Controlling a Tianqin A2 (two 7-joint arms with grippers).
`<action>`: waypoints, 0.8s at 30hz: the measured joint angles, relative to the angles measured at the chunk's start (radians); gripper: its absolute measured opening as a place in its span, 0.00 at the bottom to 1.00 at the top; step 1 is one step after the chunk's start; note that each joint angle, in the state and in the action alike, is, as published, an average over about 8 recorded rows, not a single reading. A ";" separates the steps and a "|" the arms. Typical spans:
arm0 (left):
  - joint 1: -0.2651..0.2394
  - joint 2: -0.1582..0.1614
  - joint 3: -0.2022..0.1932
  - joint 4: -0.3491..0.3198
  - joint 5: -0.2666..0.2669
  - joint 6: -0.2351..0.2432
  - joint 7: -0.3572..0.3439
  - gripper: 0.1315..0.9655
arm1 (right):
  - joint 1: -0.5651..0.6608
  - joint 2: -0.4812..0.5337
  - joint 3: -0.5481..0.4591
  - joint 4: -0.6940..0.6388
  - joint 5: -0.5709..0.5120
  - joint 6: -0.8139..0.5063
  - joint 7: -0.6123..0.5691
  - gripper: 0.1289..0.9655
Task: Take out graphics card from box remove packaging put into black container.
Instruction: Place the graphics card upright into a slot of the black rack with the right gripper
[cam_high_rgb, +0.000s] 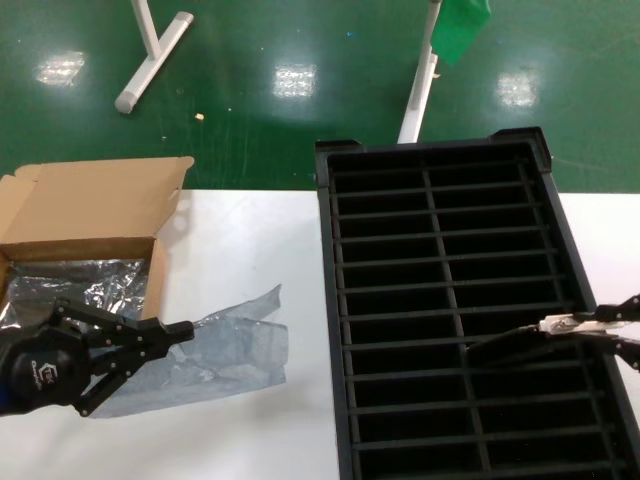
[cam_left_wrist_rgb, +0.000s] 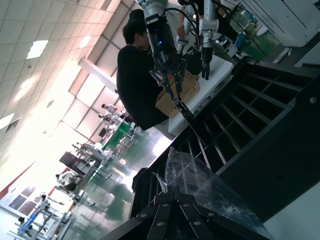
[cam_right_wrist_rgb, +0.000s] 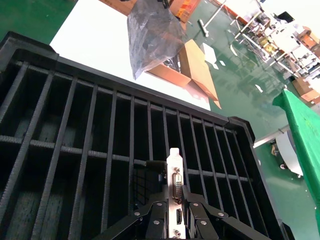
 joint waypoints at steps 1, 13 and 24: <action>-0.001 0.002 0.001 0.004 0.000 0.000 0.000 0.01 | 0.007 0.000 -0.005 -0.001 -0.004 -0.002 0.002 0.07; -0.014 0.016 0.010 0.046 0.000 0.000 0.005 0.01 | 0.069 -0.003 -0.056 0.007 -0.034 -0.018 0.043 0.07; -0.013 0.015 0.013 0.058 0.000 0.000 0.010 0.01 | 0.082 0.002 -0.076 0.015 -0.048 -0.025 0.058 0.07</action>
